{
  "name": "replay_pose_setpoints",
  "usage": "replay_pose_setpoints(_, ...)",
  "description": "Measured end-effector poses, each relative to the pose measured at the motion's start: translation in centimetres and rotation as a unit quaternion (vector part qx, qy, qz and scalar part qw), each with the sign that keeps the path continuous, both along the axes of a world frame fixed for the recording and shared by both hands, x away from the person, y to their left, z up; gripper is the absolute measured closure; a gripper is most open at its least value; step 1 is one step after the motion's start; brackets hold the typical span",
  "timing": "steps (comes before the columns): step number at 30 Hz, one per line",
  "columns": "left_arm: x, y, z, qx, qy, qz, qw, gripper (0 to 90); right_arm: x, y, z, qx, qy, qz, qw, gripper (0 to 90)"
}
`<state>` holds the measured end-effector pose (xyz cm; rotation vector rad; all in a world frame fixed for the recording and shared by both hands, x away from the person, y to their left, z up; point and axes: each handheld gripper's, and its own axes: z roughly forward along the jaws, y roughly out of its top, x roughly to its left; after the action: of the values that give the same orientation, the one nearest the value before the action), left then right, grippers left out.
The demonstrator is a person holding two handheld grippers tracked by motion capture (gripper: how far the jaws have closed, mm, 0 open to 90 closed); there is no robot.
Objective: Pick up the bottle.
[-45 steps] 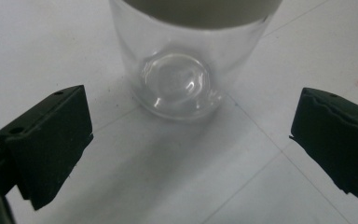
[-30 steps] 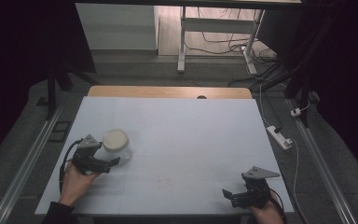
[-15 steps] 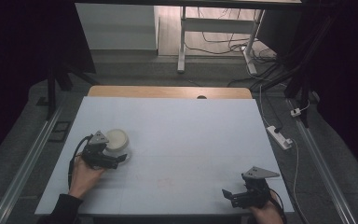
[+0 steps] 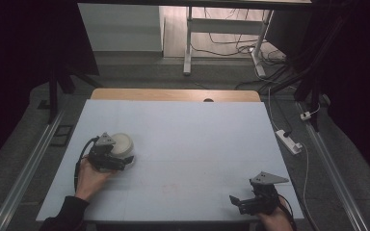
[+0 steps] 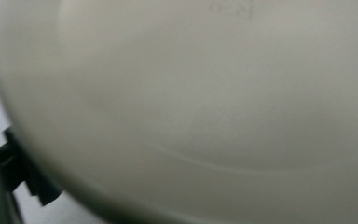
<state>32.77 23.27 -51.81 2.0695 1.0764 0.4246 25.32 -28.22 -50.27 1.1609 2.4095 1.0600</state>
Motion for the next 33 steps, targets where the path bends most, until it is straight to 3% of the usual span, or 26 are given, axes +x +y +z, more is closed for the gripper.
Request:
replay_pose_setpoints(9, -0.1, -0.1, -0.1, 0.002, -0.015, -0.004, 0.9999, 6.7, 0.0, 0.0, 0.0, -0.002, 0.0, 0.0, 1.0, 0.0)
replay_pose_setpoints(27, -0.2, -0.4, 0.4, 0.012, 0.0, 0.015, 0.9998, 7.2, 0.0, 0.0, 0.0, -0.001, -0.002, 0.001, 1.0, 0.0)
replay_pose_setpoints(33, -0.5, -0.6, 1.0, 0.002, -0.005, 0.007, 1.0, 7.2, 0.0, 0.0, 0.0, -0.002, -0.002, 0.001, 1.0, 0.0)
